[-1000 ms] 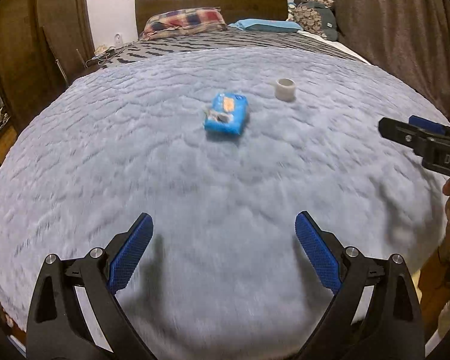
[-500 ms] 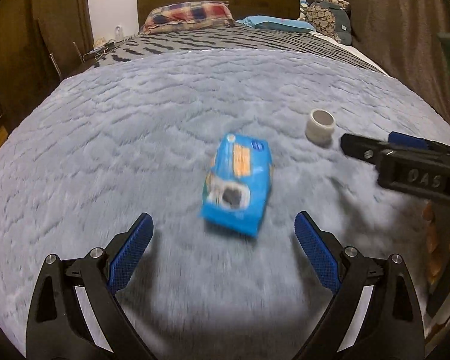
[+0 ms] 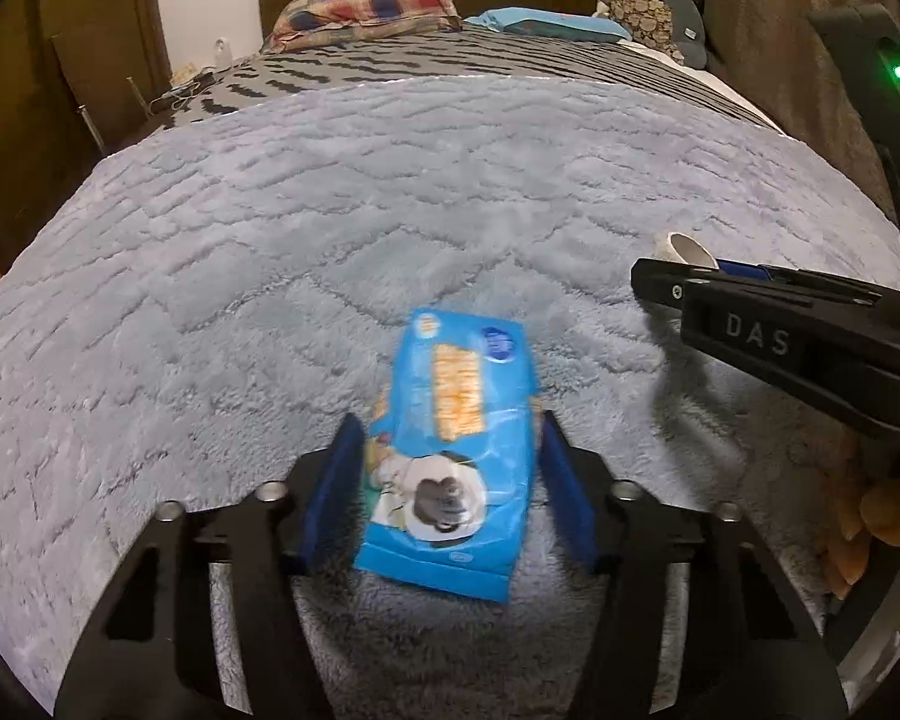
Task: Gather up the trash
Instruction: 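Grasp the blue wipes pack with the left tool while the right tool grasps the white tape roll, then carry the wipes pack and tape roll down toward the bin with both tools, then open both tools to drop the wipes pack and tape roll into the bin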
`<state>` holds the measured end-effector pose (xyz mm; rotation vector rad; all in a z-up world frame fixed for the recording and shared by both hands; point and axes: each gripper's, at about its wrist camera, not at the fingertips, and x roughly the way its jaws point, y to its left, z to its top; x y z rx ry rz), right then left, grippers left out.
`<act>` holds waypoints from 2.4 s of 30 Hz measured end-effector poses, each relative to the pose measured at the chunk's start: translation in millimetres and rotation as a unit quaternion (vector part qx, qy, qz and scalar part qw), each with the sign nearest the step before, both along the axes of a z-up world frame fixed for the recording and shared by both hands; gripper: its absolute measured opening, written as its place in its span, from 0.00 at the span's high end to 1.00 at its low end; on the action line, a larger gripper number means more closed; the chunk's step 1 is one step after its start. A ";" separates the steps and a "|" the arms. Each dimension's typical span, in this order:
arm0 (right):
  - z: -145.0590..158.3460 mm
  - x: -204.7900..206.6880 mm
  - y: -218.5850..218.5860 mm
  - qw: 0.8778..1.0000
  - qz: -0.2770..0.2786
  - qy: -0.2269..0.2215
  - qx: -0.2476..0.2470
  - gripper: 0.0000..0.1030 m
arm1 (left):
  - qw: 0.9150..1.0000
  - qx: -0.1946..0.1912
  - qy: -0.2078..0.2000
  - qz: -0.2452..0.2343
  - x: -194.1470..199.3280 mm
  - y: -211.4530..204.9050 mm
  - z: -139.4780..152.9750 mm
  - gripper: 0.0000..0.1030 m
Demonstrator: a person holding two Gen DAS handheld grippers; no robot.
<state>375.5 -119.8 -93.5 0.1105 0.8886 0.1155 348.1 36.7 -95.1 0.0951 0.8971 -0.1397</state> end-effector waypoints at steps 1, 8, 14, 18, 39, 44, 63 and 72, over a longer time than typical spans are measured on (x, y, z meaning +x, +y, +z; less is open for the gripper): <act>1.5 -2.9 -1.1 1.000 0.002 -0.002 -0.002 0.67 | 1.000 0.004 -0.001 -0.001 -0.8 -1.1 0.6 0.51; 23.7 -38.5 -14.1 0.999 0.008 -0.033 -0.016 0.67 | 1.000 0.000 -0.010 -0.012 -21.7 -3.6 15.4 0.60; 54.6 -85.4 -28.5 0.997 0.008 -0.071 -0.029 0.67 | 0.999 -0.004 -0.042 -0.022 -61.4 -7.6 48.9 0.61; 76.2 -128.0 -34.9 0.994 0.006 -0.096 -0.042 0.67 | 0.997 -0.009 -0.066 -0.031 -98.8 -11.5 72.3 0.61; 54.1 -347.0 -52.1 0.989 0.043 -0.134 -0.035 0.67 | 0.991 -0.034 -0.101 -0.086 -295.7 -28.0 63.1 0.61; 23.2 -369.9 -55.5 0.994 0.040 -0.101 -0.023 0.67 | 0.993 -0.032 -0.071 -0.087 -322.2 -31.2 30.4 0.61; -162.3 -360.1 -37.6 0.990 0.056 0.128 0.017 0.67 | 0.981 -0.008 0.158 -0.111 -319.7 -41.9 -167.3 0.61; -185.4 -352.7 -28.5 0.987 0.057 0.151 0.019 0.66 | 0.972 -0.015 0.209 -0.105 -312.7 -43.3 -209.3 0.59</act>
